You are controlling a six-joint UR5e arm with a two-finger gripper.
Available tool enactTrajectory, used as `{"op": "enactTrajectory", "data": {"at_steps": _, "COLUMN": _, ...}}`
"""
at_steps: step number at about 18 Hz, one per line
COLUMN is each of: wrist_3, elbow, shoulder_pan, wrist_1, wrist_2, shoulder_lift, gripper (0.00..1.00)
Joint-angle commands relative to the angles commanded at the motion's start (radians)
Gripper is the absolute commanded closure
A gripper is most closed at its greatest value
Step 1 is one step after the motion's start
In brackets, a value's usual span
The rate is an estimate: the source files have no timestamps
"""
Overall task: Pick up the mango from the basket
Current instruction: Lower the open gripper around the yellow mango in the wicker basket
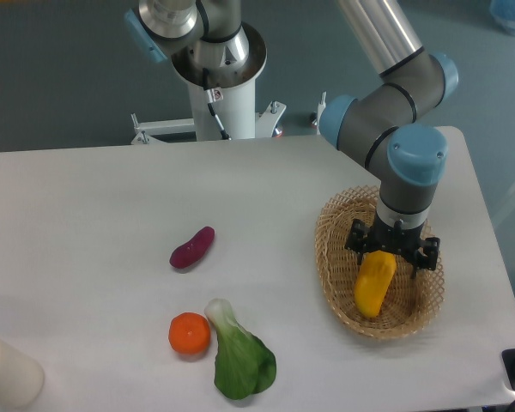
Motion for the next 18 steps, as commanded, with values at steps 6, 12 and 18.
{"op": "enactTrajectory", "data": {"at_steps": 6, "wrist_3": 0.025, "elbow": -0.018, "shoulder_pan": -0.002, "wrist_1": 0.008, "wrist_2": 0.005, "shoulder_lift": 0.002, "gripper": 0.0}}
{"op": "enactTrajectory", "data": {"at_steps": 12, "wrist_3": 0.043, "elbow": -0.058, "shoulder_pan": -0.002, "wrist_1": 0.011, "wrist_2": 0.005, "shoulder_lift": 0.017, "gripper": 0.0}}
{"op": "enactTrajectory", "data": {"at_steps": 18, "wrist_3": 0.043, "elbow": -0.074, "shoulder_pan": -0.005, "wrist_1": 0.032, "wrist_2": 0.006, "shoulder_lift": 0.003, "gripper": 0.0}}
